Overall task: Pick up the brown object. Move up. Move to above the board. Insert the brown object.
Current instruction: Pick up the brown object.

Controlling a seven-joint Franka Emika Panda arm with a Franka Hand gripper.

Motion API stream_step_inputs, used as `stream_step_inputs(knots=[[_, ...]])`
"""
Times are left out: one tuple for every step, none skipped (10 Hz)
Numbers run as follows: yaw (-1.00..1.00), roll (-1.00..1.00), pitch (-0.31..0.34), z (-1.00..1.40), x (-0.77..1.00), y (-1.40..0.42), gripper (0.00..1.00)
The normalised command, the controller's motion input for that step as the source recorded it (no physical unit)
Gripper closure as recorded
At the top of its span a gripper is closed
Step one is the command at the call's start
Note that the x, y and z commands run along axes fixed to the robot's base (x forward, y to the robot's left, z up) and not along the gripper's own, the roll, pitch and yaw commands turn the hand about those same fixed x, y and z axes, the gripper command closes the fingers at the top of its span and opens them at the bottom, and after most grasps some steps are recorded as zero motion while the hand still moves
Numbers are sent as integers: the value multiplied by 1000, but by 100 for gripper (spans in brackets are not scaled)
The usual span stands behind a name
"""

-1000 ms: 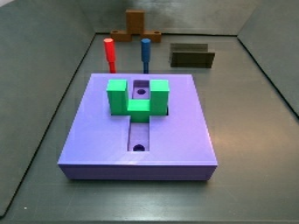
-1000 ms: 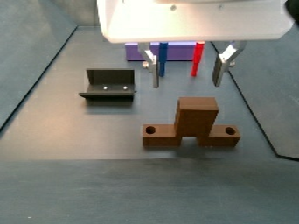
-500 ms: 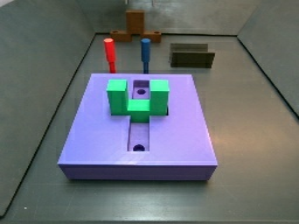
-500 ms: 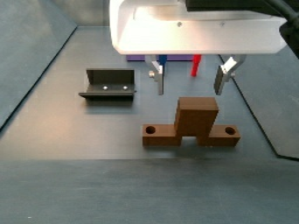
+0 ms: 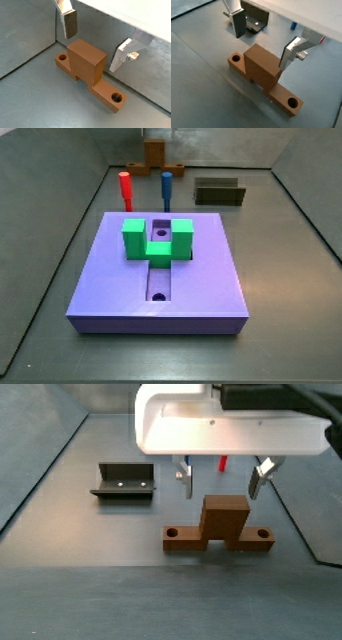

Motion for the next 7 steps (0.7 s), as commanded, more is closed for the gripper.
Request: stream_step_inputs(knots=[[0, 0, -101, -157, -51, 86, 0], [0, -43, -93, -89, 0, 6, 0], [0, 0, -90, -80, -63, 0, 0], [0, 0, -84, -51, -106, 0, 0], [0, 0, -86, -20, -166, 0, 0], [0, 0, -84, -63, -129, 0, 0], [0, 0, -81, -114, -83, 0, 0]])
